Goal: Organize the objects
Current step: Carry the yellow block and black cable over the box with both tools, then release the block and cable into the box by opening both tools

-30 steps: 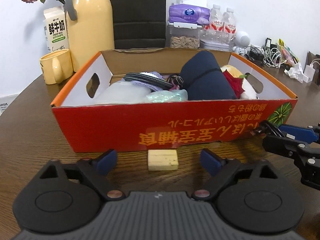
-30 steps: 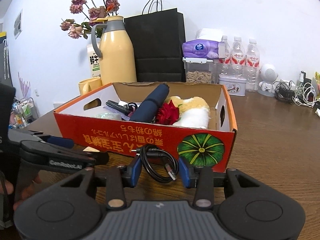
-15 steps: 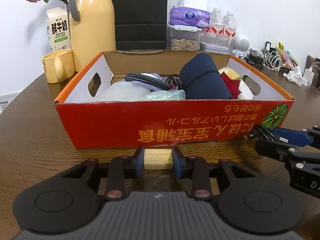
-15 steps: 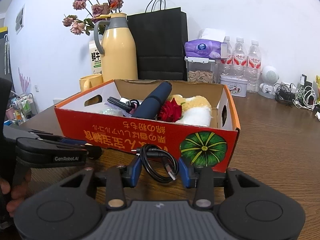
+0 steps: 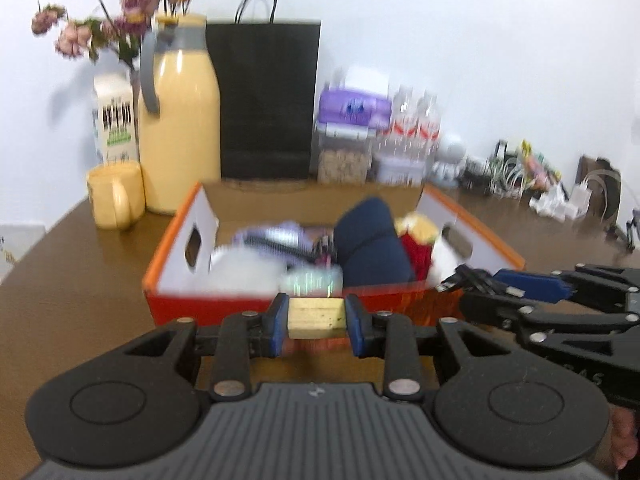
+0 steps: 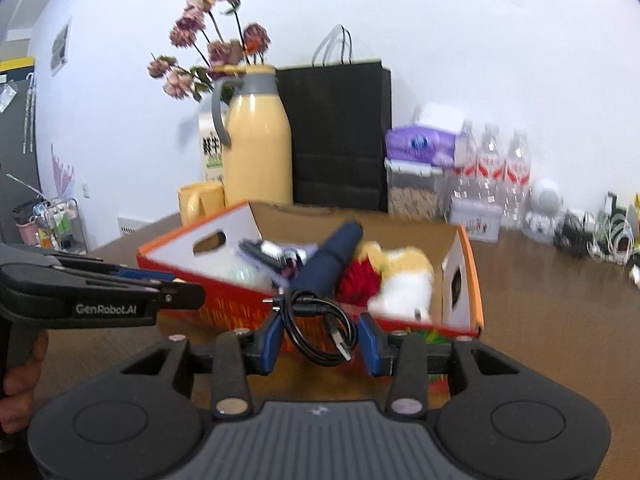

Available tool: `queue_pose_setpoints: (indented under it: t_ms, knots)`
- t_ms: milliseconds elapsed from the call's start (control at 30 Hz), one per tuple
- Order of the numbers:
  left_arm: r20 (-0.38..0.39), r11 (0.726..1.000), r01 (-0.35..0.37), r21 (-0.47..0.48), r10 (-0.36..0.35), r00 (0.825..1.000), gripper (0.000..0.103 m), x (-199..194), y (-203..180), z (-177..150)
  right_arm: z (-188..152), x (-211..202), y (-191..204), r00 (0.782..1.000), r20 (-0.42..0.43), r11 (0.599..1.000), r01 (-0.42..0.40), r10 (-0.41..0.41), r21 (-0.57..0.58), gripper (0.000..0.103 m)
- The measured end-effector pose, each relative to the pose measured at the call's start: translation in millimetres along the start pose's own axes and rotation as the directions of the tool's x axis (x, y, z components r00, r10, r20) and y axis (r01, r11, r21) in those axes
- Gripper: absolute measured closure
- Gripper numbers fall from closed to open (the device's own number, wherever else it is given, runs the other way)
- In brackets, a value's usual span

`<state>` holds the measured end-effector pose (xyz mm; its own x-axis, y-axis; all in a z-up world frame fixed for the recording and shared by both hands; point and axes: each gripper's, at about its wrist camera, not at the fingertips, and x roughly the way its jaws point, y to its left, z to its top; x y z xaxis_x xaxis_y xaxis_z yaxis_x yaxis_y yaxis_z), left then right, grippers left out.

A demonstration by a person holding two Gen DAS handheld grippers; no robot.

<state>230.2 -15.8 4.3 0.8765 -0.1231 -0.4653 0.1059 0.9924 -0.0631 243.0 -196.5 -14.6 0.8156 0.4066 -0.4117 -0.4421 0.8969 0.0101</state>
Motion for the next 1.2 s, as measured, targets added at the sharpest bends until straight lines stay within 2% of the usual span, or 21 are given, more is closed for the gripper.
queue_pose_setpoints:
  t_ms: [233, 367, 667, 967, 1000, 1067, 1100, 1133, 1167, 1200]
  knots:
    - [0.099, 1.0, -0.014, -0.008, 0.015, 0.995, 0.072, 2.5, 6.0, 38.7, 37.1, 15.4, 1.6, 0.999, 0.045, 0.999, 0.012, -0.011, -0.035, 0.064]
    - [0.115, 0.999, -0.024, -0.024, 0.026, 0.993, 0.072, 18.1, 12.7, 58.2, 54.9, 34.0, -4.5, 0.998, 0.052, 0.999, 0.025, -0.023, -0.034, 0.064]
    - [0.07, 0.998, -0.04, -0.054, 0.044, 0.997, 0.072, 75.2, 25.8, 74.4, 77.5, 91.3, -27.9, 0.998, 0.01, 0.998, 0.068, -0.068, -0.008, 0.064]
    - [0.014, 0.999, -0.029, -0.035, 0.03, 0.999, 0.072, 109.9, 26.5, 61.5, 59.8, 120.0, -51.5, 0.994, -0.045, 0.994, 0.097, -0.095, 0.054, 0.063]
    - [0.015, 0.999, -0.032, -0.03, 0.033, 0.999, 0.07, 110.4, 26.4, 60.3, 58.3, 120.7, -52.3, 0.994, -0.049, 0.994, 0.096, -0.093, 0.055, 0.063]
    - [0.019, 0.999, -0.042, -0.023, 0.042, 0.999, 0.053, 109.1, 27.0, 59.1, 56.8, 120.1, -52.4, 0.994, -0.052, 0.994, 0.095, -0.092, 0.056, 0.062]
    - [0.032, 0.999, -0.046, -0.024, 0.046, 0.998, 0.037, 106.6, 27.6, 58.8, 56.4, 118.7, -52.6, 0.995, -0.049, 0.994, 0.094, -0.092, 0.054, 0.061]
    - [0.048, 0.998, -0.053, -0.023, 0.054, 0.997, 0.02, 103.5, 28.4, 58.7, 56.3, 116.5, -52.8, 0.995, -0.045, 0.994, 0.095, -0.093, 0.053, 0.049]
    - [0.059, 0.998, -0.059, -0.022, 0.061, 0.996, 0.013, 101.5, 28.7, 59.7, 56.5, 113.9, -52.8, 0.994, -0.037, 0.993, 0.102, -0.1, 0.054, 0.039]
    - [0.073, 0.997, -0.067, -0.025, 0.068, 0.995, 0.0, 98.5, 29.5, 60.2, 56.9, 111.3, -52.6, 0.994, -0.026, 0.993, 0.11, -0.109, 0.052, 0.019]
